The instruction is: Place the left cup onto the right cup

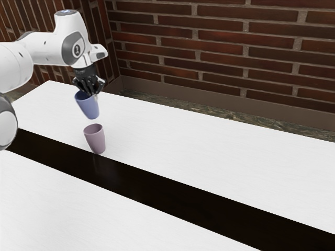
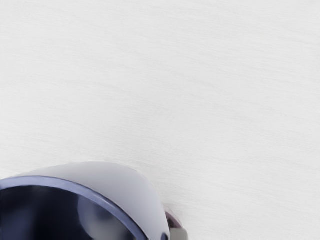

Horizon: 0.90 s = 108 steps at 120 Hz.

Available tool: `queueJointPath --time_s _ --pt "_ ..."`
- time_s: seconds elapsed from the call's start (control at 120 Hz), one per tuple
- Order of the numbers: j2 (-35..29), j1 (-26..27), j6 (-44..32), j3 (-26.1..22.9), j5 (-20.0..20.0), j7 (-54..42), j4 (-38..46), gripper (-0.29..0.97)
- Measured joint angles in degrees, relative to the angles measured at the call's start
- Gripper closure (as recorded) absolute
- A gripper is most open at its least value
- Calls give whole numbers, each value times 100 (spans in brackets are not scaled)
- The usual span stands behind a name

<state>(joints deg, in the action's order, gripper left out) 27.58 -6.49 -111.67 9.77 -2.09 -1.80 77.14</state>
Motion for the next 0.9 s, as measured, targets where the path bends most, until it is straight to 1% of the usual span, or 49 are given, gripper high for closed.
queueJointPath --time_s 0.167,0.358,0.533,0.9 --pt "-507 127 67 -35 143 189 508 78" --pt "-751 181 98 -43 184 420 839 78" --pt "-844 220 105 -46 191 630 1089 78" --pt "-760 227 74 -47 191 982 1165 78"
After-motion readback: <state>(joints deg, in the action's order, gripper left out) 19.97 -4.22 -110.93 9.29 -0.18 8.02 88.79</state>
